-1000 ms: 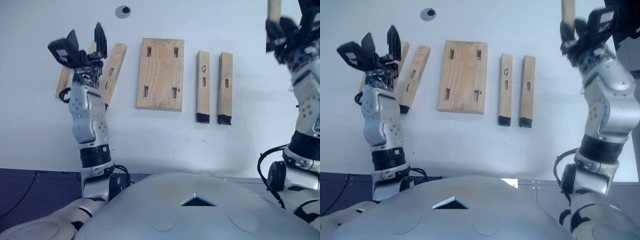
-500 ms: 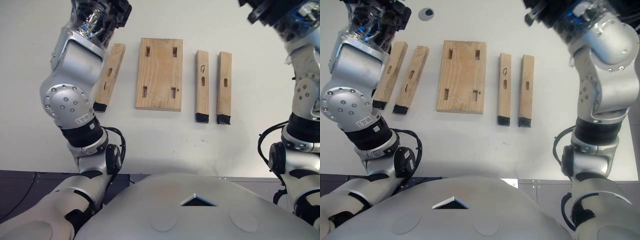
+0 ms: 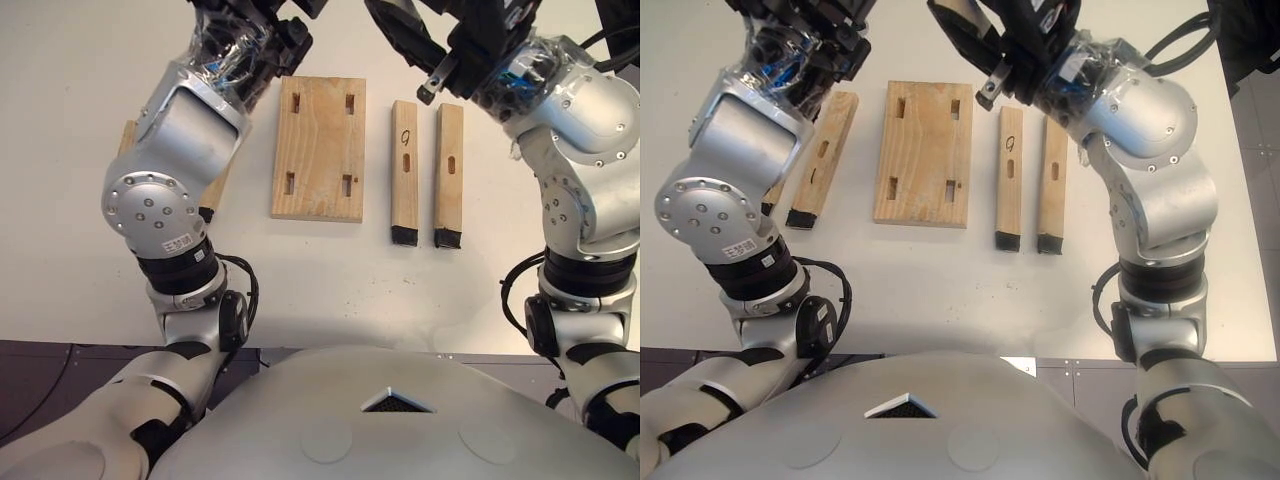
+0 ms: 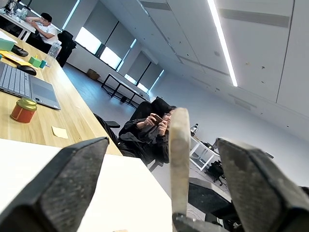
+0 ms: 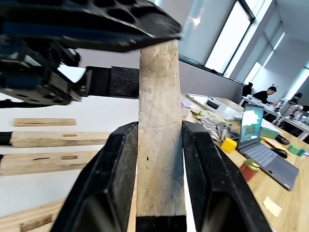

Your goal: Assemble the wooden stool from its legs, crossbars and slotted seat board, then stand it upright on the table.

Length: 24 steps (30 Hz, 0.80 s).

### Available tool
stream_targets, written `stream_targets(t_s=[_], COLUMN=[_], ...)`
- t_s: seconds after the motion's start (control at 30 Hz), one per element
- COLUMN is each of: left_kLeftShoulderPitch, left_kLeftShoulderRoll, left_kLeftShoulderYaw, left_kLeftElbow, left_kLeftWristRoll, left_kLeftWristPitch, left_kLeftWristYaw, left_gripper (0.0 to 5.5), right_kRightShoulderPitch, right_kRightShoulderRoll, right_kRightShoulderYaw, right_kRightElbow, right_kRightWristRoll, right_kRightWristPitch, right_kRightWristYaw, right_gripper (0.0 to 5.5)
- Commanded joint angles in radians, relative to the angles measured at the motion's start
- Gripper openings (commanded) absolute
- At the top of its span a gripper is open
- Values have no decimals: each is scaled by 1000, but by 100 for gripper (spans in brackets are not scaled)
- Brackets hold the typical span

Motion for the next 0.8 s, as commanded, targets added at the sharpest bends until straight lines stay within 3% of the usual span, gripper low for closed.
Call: stream_targets(t_s=[0.03, 0.63, 0.8], left_kLeftShoulderPitch=[13, -40, -61], left_kLeftShoulderRoll=[1, -1, 17], left_kLeftShoulderYaw=[-5, 1, 8], left_kLeftElbow=[6, 56, 86], left_kLeftWristRoll=[-12, -49, -43], left_kLeftWristPitch=[3, -32, -35], left_kLeftWristYaw=[16, -19, -46], left_gripper=[346, 45, 38], right_kRightShoulderPitch=[-15, -20, -11], right_kRightShoulderRoll=[19, 53, 66], right_kRightShoulderYaw=[12, 27, 36], right_kRightElbow=[-16, 41, 51], right_kRightWristRoll=[-2, -53, -62], right_kRightWristPitch=[4, -29, -44], right_kRightWristYaw=[0, -14, -38], right_gripper=[129, 129, 129])
